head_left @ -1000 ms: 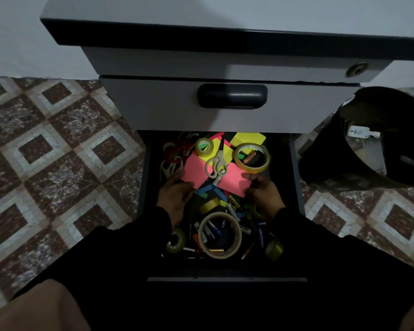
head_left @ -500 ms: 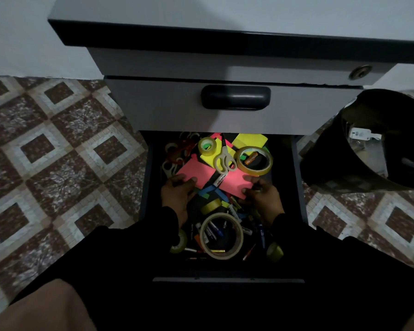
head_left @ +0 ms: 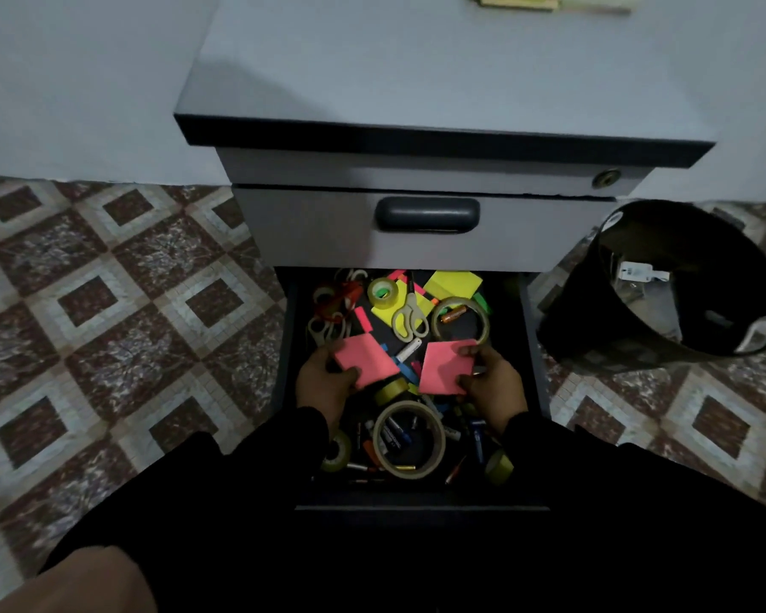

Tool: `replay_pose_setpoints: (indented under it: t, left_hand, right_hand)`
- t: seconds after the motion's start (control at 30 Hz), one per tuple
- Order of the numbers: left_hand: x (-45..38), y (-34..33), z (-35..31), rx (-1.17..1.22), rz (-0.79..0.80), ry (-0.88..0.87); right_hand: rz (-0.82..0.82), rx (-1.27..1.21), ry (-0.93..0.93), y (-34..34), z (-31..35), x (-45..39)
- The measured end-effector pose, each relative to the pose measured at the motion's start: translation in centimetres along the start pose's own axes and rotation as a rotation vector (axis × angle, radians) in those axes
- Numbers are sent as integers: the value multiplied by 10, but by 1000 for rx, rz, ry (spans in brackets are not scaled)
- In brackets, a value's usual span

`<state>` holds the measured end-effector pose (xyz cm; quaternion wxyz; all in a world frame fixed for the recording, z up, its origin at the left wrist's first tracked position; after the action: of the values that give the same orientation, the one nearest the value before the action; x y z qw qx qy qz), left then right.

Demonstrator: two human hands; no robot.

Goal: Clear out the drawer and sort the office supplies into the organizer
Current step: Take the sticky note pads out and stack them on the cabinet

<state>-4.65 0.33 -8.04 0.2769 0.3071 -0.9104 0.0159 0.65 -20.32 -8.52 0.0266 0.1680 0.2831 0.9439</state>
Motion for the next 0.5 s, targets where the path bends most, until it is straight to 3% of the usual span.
replay_pose_setpoints:
  t: [0.33,0.5]
  left_hand:
    - [60,25,-85,-3,264,-163]
    - [94,27,-148,41,374,-250]
  right_hand:
    - [96,-112,325,69,75,41]
    - [48,-214,436,119,120,52]
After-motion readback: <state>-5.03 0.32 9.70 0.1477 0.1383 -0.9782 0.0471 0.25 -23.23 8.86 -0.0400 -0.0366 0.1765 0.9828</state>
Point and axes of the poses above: each hand's wrist, its own x-axis away from the middle knuckle, its own y-axis out of the back of the hand, z = x × y, the point moved 2 cm from there along -x, towards the middle knuckle, and after that the axes turned 9 degrees about -z, right-handed, at the moved point
